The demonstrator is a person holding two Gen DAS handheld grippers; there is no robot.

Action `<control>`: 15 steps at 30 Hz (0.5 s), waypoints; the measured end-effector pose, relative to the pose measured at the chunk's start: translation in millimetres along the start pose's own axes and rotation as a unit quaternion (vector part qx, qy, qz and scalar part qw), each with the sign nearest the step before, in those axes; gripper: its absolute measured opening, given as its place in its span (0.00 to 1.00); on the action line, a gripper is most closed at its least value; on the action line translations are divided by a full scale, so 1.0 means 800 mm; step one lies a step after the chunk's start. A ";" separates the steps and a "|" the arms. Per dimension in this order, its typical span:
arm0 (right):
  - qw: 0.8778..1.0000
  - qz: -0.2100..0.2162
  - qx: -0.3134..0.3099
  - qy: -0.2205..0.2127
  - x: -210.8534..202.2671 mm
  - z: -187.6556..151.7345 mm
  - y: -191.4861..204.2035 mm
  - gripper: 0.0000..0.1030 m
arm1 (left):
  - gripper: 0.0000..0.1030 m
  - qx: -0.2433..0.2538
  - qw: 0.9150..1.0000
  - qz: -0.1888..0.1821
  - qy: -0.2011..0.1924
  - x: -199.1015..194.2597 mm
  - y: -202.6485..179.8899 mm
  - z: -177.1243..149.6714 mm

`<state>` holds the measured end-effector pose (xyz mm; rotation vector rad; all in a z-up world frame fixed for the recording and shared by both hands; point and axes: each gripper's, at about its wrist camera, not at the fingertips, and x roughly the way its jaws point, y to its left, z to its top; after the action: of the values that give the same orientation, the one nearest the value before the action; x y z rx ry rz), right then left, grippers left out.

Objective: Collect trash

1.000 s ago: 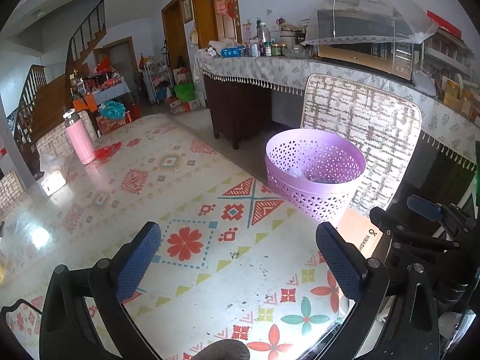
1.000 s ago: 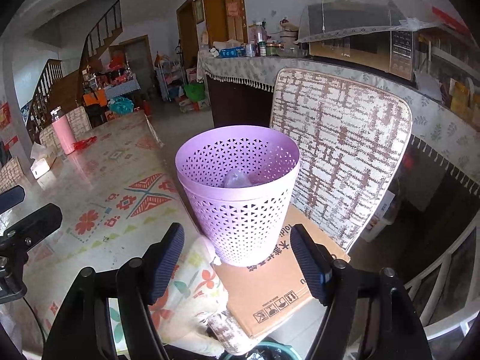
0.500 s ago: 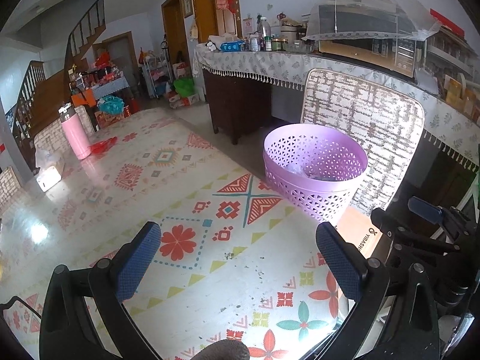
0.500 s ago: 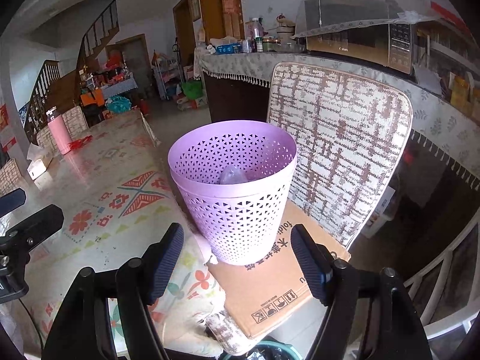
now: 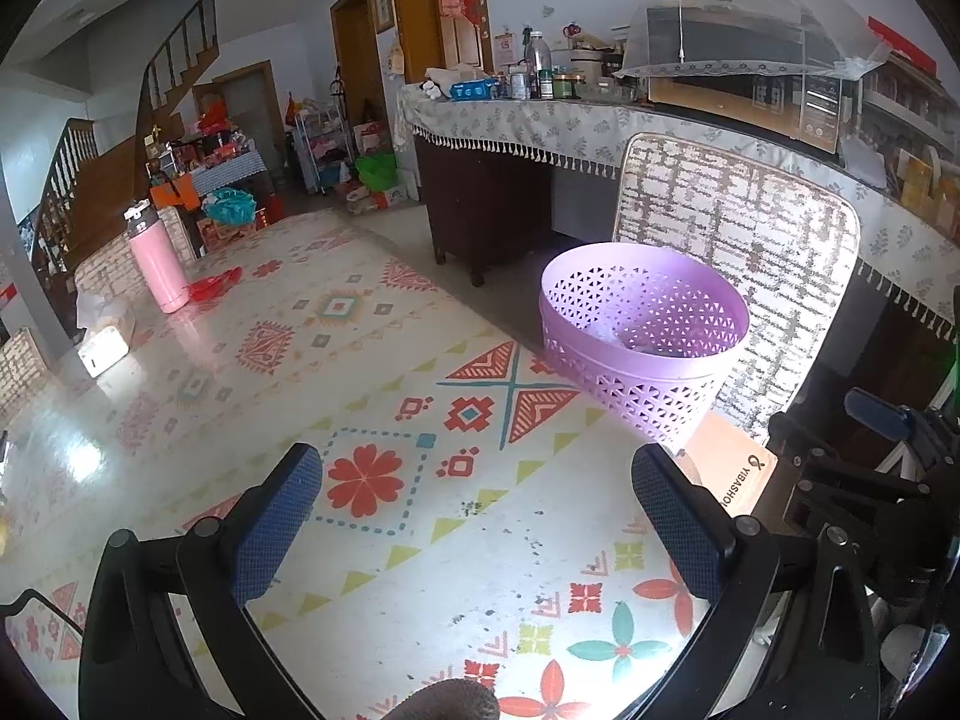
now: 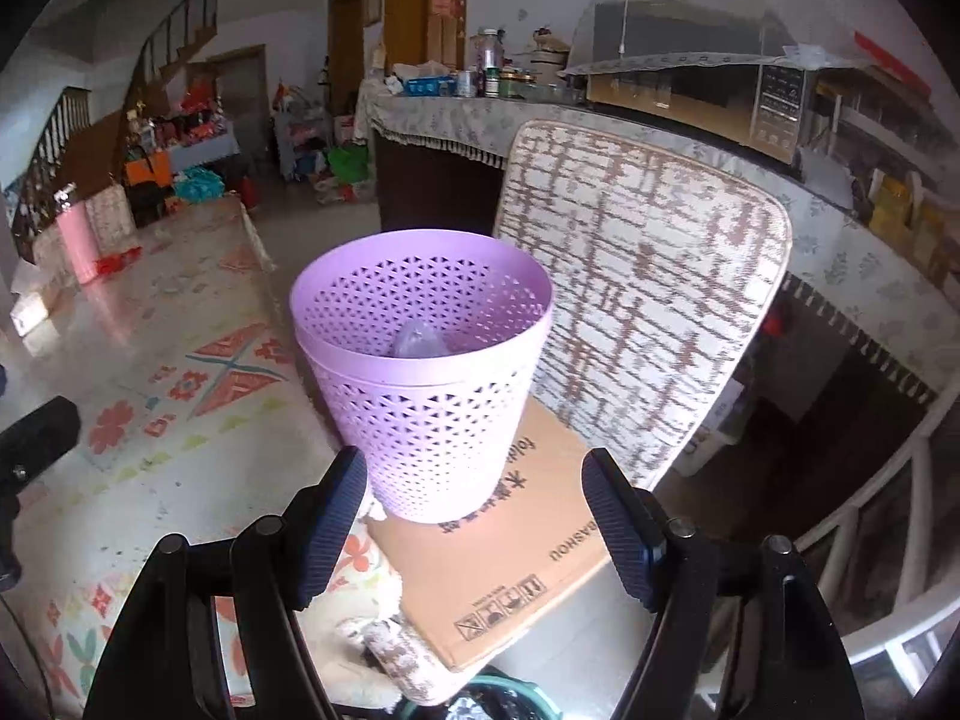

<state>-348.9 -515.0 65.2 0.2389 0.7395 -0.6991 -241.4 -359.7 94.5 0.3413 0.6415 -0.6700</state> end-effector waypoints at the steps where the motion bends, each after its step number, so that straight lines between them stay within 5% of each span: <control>1: 1.000 -0.006 -0.001 0.002 0.001 0.000 0.000 0.77 | 1.00 0.000 1.000 0.001 0.001 0.001 0.001 -0.001; 15: 0.999 -0.045 -0.012 0.001 0.001 0.000 -0.006 0.80 | 1.00 0.009 1.000 0.002 0.006 0.005 0.001 -0.007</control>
<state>-352.2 -519.0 64.9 0.1859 0.7632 -0.7754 -241.0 -357.6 87.7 0.3635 0.6471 -0.6705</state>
